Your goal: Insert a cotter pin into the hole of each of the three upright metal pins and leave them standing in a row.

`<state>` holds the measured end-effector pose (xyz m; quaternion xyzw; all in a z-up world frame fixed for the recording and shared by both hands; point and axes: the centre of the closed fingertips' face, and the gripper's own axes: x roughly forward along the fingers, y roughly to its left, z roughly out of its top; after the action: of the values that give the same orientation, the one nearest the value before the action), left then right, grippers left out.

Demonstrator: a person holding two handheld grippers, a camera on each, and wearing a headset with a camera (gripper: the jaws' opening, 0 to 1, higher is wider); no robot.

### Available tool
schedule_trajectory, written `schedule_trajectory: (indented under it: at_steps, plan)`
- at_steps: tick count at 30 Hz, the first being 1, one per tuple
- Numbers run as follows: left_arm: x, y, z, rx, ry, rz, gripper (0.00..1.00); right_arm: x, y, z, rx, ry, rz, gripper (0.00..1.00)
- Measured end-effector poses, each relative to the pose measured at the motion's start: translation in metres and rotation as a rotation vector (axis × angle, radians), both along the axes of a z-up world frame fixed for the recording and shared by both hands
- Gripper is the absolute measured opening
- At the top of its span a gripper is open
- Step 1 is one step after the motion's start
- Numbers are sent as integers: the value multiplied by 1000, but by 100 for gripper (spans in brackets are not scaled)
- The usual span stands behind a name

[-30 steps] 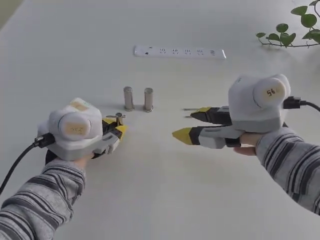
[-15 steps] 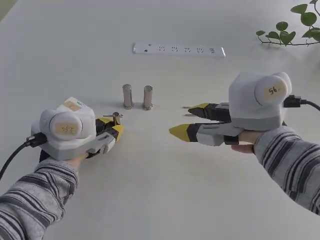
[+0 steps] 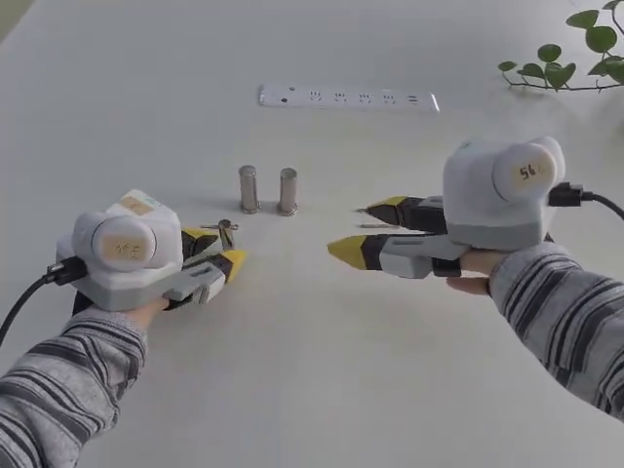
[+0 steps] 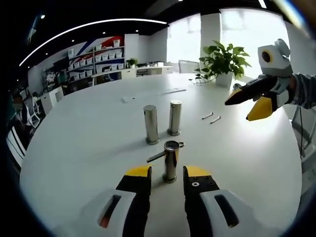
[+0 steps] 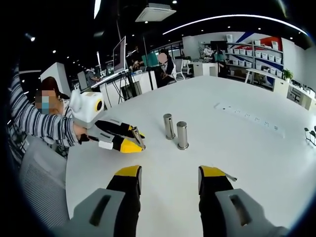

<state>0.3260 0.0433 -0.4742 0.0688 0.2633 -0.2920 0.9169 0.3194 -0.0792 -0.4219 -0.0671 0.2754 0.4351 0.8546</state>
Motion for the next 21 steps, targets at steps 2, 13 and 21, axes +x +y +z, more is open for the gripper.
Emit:
schedule_trajectory:
  at_steps: [2, 13, 21]
  plan:
    - [-2, 2, 4, 3, -8, 2, 31, 5, 1, 1, -1, -16, 0, 43]
    - [-19, -7, 25, -67, -12, 3, 56, 39, 32, 3, 12, -57, -6, 43]
    - [-21, -4, 39, -92, -33, 32, 73, 65, 46, -7, 6, -62, -19, 40]
